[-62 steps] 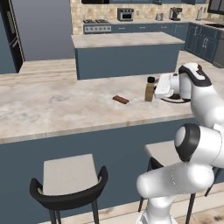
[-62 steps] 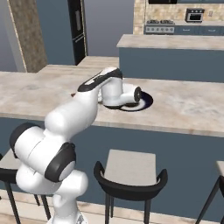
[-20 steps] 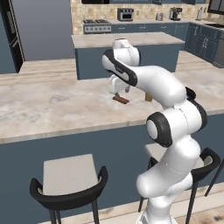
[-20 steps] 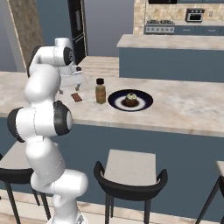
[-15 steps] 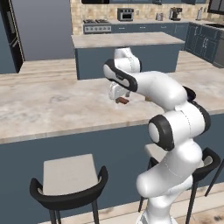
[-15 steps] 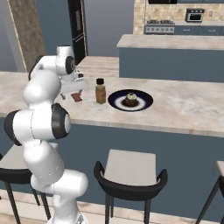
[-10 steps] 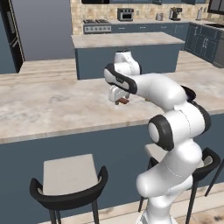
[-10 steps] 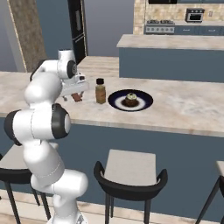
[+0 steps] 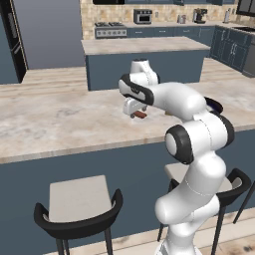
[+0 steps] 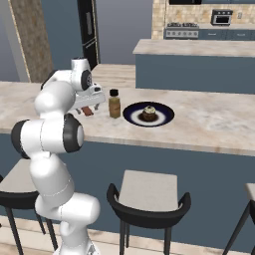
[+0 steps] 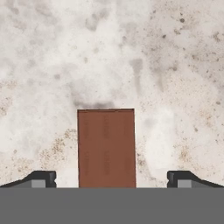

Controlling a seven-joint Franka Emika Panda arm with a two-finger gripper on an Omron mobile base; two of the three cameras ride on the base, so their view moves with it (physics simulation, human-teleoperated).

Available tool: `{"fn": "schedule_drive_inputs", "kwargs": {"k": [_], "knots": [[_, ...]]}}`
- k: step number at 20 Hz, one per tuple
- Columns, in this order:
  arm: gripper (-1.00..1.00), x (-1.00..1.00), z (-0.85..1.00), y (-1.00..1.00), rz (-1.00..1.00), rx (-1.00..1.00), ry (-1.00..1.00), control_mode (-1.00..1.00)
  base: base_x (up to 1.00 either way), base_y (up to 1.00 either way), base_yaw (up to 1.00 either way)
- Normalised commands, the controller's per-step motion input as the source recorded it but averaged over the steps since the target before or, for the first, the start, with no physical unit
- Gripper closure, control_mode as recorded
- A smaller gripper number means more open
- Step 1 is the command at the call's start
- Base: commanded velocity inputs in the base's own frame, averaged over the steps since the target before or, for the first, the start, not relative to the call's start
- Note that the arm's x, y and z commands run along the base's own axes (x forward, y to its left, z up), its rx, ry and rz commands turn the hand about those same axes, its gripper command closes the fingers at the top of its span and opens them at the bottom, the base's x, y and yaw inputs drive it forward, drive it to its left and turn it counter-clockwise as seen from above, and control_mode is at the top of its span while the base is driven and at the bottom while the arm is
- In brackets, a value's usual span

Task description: Take the cinnamon bottle from the cabinet and place it on the dining table, next to the plate with the cupcake. Then take the chocolate from the dining counter and place it on the cupcake plate.

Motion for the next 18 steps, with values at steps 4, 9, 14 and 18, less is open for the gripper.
{"fn": "schedule_drive_inputs", "kwargs": {"k": [4,9,14,18], "knots": [[-1.00,0.01,-0.22,0.00,-0.05,0.00,0.00,-1.00,0.00,0.00,0.00],[1.00,-0.07,-0.27,0.00,-0.07,0.00,0.00,-1.00,0.00,0.00,0.00],[1.00,-0.05,-0.12,0.00,-0.05,0.00,0.00,-1.00,0.00,0.00,0.00],[1.00,-0.07,0.56,0.00,0.00,0.00,0.00,-1.00,0.00,0.00,0.00]]}}
